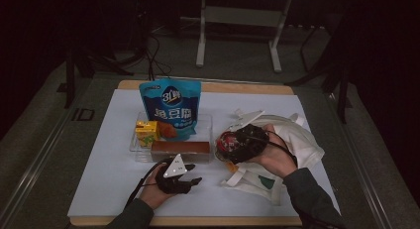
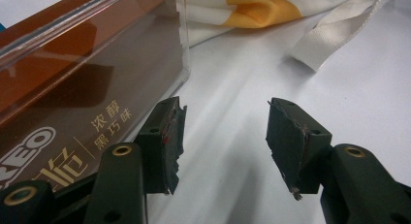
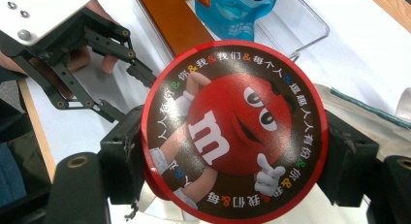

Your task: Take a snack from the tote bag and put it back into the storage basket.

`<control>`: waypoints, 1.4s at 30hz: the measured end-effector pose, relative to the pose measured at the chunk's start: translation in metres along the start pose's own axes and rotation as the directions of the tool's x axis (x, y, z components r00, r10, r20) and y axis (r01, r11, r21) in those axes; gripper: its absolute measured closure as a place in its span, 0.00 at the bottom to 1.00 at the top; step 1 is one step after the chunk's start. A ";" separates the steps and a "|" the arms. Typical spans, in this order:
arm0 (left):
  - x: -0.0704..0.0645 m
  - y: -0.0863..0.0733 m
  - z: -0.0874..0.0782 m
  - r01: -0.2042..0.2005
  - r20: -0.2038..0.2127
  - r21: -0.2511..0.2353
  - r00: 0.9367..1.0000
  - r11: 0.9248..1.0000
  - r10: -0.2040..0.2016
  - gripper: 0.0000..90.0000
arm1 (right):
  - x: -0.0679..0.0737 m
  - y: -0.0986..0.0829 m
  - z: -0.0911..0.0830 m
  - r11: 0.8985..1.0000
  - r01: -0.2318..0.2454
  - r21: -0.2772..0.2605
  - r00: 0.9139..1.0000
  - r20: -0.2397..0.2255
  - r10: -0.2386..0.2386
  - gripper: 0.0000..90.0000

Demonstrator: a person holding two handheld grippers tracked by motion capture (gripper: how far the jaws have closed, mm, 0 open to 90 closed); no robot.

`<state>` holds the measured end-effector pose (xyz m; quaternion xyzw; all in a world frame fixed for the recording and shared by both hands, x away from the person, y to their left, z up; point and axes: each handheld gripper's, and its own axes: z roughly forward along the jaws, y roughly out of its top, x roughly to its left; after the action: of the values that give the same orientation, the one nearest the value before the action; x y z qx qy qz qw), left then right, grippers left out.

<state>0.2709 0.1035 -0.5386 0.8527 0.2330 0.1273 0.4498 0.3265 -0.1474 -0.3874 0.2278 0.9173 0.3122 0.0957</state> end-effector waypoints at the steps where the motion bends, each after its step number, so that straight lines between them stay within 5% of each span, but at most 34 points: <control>1: 0.000 0.000 0.000 0.000 0.000 0.000 1.000 1.000 0.000 0.52 | 0.001 0.001 0.001 1.000 0.004 -0.002 1.000 -0.002 -0.004 0.28; 42: 0.000 0.000 0.000 -0.001 -0.001 -0.001 1.000 1.000 0.001 0.52 | 0.015 0.038 0.019 0.998 0.044 -0.043 0.998 -0.048 -0.046 0.28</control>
<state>0.2707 0.1034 -0.5386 0.8526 0.2327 0.1281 0.4500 0.3335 -0.1032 -0.3792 0.1974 0.9174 0.3349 0.0848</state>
